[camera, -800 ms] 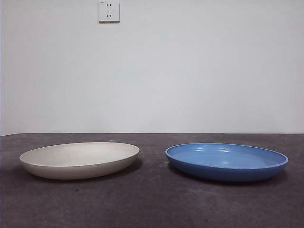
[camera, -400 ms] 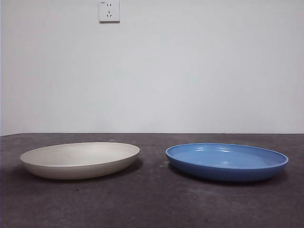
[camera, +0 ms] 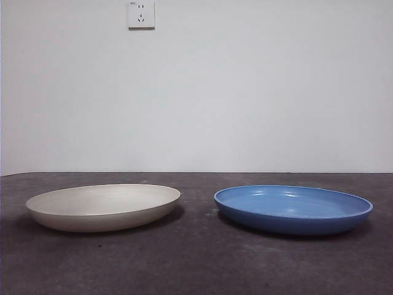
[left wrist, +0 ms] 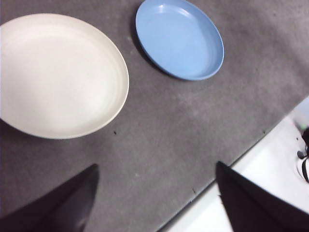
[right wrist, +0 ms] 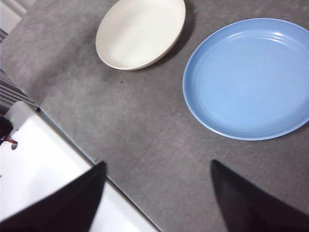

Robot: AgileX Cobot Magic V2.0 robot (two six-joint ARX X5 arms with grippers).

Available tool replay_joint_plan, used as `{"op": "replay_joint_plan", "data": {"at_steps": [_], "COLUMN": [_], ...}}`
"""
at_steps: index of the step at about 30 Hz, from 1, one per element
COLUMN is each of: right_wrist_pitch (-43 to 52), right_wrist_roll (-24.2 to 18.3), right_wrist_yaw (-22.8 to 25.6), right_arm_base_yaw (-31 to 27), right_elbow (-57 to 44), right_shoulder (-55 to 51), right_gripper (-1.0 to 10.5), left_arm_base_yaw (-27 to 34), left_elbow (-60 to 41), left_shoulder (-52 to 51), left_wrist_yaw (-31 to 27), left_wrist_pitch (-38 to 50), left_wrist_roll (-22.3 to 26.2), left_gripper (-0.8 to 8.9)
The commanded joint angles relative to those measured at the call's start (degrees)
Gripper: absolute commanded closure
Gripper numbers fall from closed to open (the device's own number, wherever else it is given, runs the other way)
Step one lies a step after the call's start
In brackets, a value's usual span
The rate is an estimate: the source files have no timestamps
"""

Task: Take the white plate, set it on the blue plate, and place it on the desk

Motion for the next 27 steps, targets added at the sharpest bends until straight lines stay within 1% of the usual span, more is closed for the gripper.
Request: {"op": "replay_joint_plan", "data": {"at_steps": [1, 7, 11, 19, 23, 27], "right_wrist_pitch": [0.7, 0.7, 0.8, 1.1, 1.1, 1.1], "right_wrist_roll": [0.6, 0.6, 0.6, 0.6, 0.6, 0.6], "right_wrist_yaw": [0.2, 0.3, 0.3, 0.3, 0.3, 0.3], "right_arm_base_yaw": [0.2, 0.2, 0.2, 0.2, 0.2, 0.2], "right_elbow": [1.0, 1.0, 1.0, 1.0, 1.0, 1.0], "right_shoulder": [0.3, 0.3, 0.3, 0.3, 0.2, 0.2], "right_gripper": [5.5, 5.5, 5.5, 5.5, 5.5, 5.5], "left_arm_base_yaw": [-0.2, -0.2, -0.2, -0.2, -0.2, -0.1], "left_elbow": [1.5, 1.5, 1.9, 7.1, 9.9, 12.0], "left_shoulder": [0.5, 2.5, 6.5, 20.7, 28.7, 36.3], "left_wrist_yaw": [0.0, -5.9, -10.5, -19.1, -21.4, -21.7], "left_wrist_pitch": [1.8, 5.3, 8.2, 11.8, 13.1, 15.0], "left_wrist_roll": [-1.7, -4.4, -5.5, -5.4, -5.4, -5.4], "left_gripper": [3.78, 3.78, 3.78, 3.78, 3.78, 3.79]}}
